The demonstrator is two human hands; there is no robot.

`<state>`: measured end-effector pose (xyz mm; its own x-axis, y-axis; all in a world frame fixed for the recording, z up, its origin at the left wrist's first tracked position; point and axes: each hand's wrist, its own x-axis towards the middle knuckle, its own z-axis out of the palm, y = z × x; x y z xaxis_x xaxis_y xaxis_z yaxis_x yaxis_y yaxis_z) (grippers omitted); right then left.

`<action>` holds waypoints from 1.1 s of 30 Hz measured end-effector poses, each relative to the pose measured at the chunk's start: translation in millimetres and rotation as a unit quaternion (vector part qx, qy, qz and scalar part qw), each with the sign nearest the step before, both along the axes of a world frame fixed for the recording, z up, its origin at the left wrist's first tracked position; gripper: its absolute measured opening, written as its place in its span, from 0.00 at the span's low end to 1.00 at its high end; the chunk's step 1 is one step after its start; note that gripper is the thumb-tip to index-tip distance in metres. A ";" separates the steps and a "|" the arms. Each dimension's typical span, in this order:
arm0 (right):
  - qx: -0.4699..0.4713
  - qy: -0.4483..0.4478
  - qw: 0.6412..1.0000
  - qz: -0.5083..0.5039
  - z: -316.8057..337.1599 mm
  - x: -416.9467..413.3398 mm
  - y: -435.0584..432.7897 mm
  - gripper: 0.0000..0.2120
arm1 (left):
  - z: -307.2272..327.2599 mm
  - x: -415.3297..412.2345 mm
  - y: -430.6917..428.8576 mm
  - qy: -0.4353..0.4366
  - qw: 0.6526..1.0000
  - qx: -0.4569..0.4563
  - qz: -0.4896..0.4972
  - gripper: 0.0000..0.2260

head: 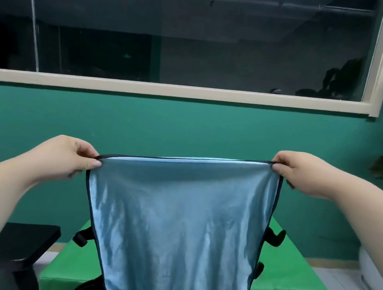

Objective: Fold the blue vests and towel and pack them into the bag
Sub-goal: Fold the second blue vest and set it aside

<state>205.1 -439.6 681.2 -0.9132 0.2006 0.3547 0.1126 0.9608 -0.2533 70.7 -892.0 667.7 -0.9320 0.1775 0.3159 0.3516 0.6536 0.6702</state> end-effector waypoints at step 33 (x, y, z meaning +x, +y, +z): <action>-0.390 0.374 0.838 0.080 130.2 -223.9 82.4 0.09 | 132.0 -211.0 139.1 0.164 0.939 0.293 -0.075 0.09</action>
